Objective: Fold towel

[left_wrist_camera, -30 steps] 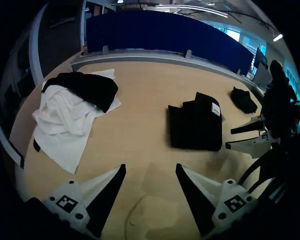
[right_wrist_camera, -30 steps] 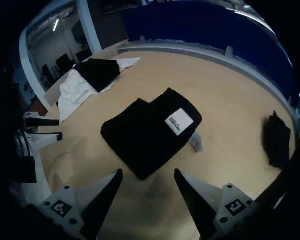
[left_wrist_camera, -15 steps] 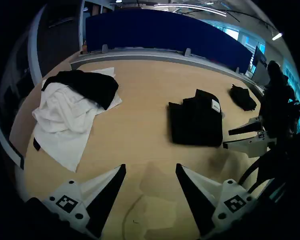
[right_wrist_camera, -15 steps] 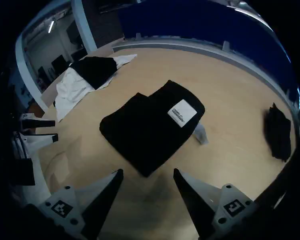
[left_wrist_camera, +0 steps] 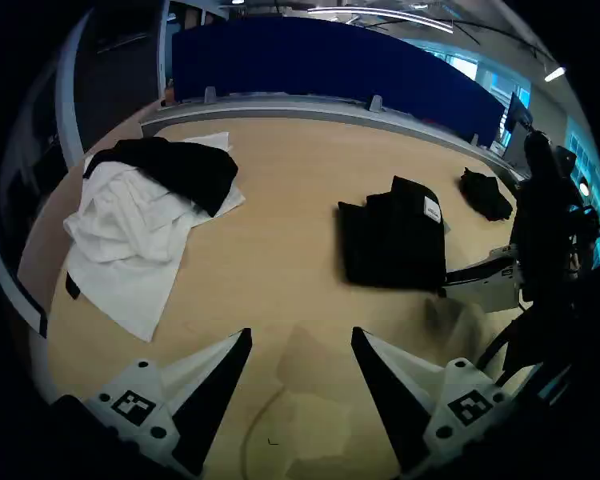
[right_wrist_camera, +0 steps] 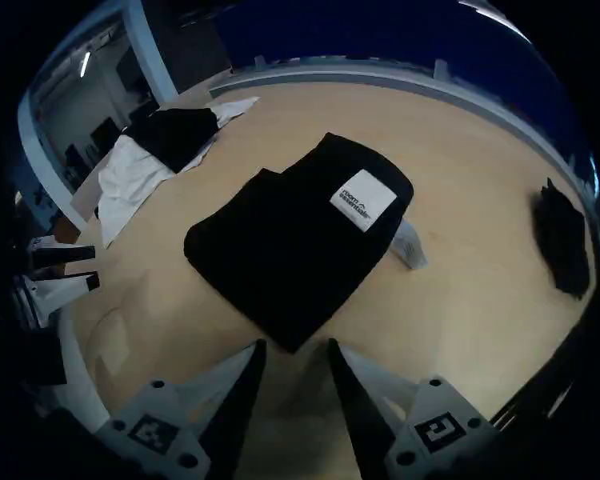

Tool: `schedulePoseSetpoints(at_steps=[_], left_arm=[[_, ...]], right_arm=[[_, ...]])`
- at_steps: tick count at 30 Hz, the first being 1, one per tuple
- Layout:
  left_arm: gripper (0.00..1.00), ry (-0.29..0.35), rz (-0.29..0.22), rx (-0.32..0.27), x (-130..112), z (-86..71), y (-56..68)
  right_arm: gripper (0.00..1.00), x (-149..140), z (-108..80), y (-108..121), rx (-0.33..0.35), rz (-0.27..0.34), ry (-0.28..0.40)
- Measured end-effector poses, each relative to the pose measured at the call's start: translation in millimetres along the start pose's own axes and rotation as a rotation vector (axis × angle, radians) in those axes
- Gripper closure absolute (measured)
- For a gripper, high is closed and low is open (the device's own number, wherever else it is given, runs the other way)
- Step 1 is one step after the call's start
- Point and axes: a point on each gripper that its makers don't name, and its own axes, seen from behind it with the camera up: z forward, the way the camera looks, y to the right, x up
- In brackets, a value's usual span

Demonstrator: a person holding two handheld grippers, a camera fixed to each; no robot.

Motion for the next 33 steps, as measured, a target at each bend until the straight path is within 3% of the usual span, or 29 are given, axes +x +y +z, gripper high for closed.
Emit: schedulePoseSetpoints(at_steps=[7,9,17,26,33], left_arm=[[0.07,-0.002,0.000,0.001,0.1,-0.4,0.7],[0.07,-0.002,0.001,0.001,0.1,-0.4,0.9],[0.08,-0.005,0.002,0.002,-0.4,1.6,0.9],[0.07,-0.008,0.007,0.001,-0.8,2.1,2.1],[0.07,-0.002,0.009,0.002,3.5,0.1,2.9]], right_arm=[[0.59,4.0,2.6,-0.2,0.002,0.024,0.004],[0.74,4.9,3.3,0.2,0.003,0.029,0.005],[0.92,4.3,4.5,1.8,0.006,0.035,0.006],[0.94,11.6,-2.6,-0.2,0.020,0.013,0.029],[0.95,41.2,-23.3,-4.1,0.037,-0.049,0.079]])
